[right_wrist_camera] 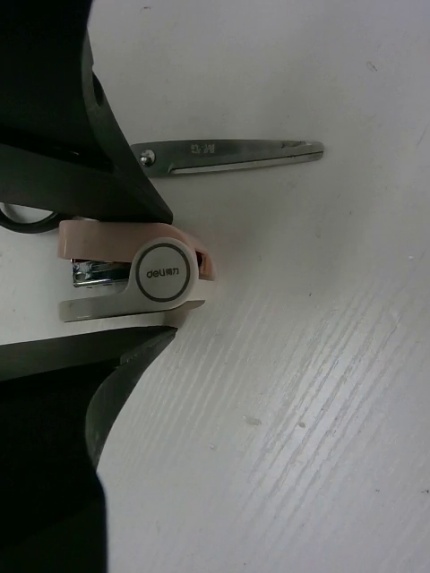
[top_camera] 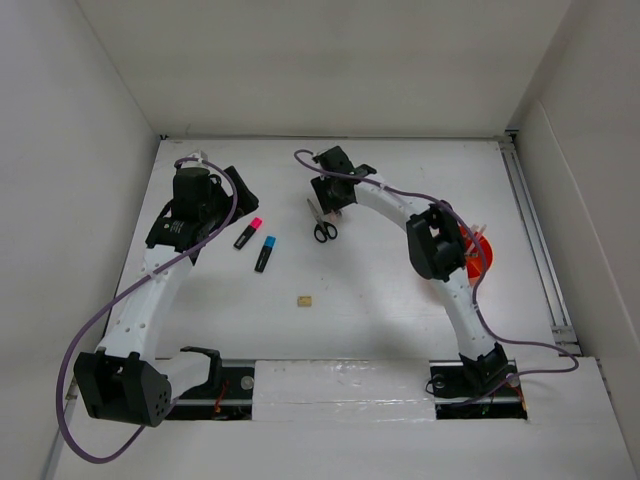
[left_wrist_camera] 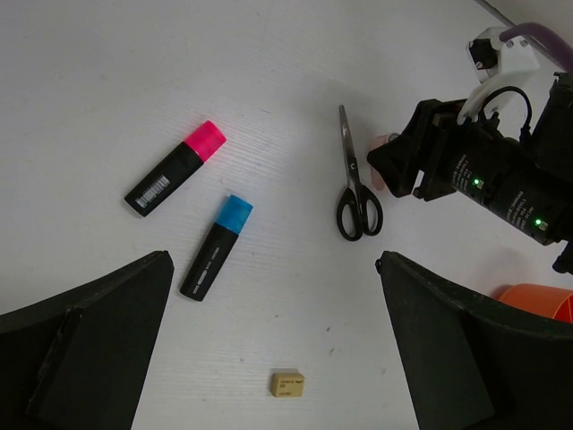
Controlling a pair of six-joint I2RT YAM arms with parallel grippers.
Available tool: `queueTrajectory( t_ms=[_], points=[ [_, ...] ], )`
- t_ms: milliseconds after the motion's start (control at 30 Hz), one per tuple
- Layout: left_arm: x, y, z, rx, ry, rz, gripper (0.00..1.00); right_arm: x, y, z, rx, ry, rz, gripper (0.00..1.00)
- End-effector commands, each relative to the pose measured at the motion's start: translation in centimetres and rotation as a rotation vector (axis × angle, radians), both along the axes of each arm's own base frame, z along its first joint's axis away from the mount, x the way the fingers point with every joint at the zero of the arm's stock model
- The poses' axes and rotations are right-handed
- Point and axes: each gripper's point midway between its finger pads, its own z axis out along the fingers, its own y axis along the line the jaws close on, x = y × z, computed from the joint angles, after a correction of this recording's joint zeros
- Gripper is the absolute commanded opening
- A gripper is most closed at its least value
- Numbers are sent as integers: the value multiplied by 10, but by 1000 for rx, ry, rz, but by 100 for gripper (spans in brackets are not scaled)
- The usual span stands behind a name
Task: Sort the stationery into containers
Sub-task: Grab a piece of stationery with the right arm, then place the stationery into the container
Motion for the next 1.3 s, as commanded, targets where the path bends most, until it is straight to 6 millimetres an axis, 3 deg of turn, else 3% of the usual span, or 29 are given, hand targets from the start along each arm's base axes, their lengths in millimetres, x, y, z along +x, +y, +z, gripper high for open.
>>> queueTrajectory(
  t_ms=[0,367,433,500,600,633,667,700,767,800,833,867,900,933,967,1067,1100,1133,1167,1200,1233,1267],
  points=[
    [0,-1,11,-2,-55,-15,99,3,-1,-1,-7,11,12,54],
    [0,-1,11,-2,-55,-15,99,0,2,-6,-17,20,74,39],
    [0,-1,11,-2,-55,-15,99,1,4,-8,-14,21,91,16],
    [0,-1,11,-2,-55,-15,99,2,-1,-7,-16,24,82,8],
    [0,-1,11,-2,-55,-15,99,6,3,21,85,-22,84,1],
    [0,-1,11,-2,-55,-15,99,-2,1,18,94,-8,95,1],
    [0,-1,11,-2,-55,-15,99,0,-1,45,137,-48,88,0],
    [-1,-2,11,-7,-54,-23,99,0,3,59,175,-84,104,0],
    [-1,-2,11,-7,-54,-23,99,-10,-6,66,191,-89,105,0],
    [-1,-2,11,-7,-54,-23,99,-6,-9,108,256,-184,101,0],
    [-1,-2,11,-7,-54,-23,99,-8,-15,122,286,-210,94,0],
    [-1,-2,11,-7,-54,-23,99,-23,-21,111,287,-194,102,0],
    [-1,-2,11,-7,-54,-23,99,-26,-30,148,342,-267,97,0],
    [-1,-2,11,-7,-54,-23,99,-29,-29,164,401,-310,121,0],
    [-1,-4,11,-4,-55,-35,99,-36,-42,155,405,-299,114,0],
    [-1,-4,11,-4,-55,-35,99,-49,-61,198,470,-413,142,0],
    [-1,-4,11,-4,-55,-35,99,-58,-71,185,462,-400,130,0],
    [-1,-4,11,-4,-55,-35,99,-66,-78,204,483,-447,135,0],
    [-1,-5,11,-9,-54,-43,99,-71,-81,211,507,-468,156,0],
    [0,-5,13,-10,-63,-43,99,-77,-96,199,509,-455,144,0],
    [-1,-5,16,-12,-72,-43,99,-82,-103,203,523,-472,152,0],
    [-1,-5,16,-12,-72,-43,99,-91,-111,230,551,-551,168,0]
  ],
)
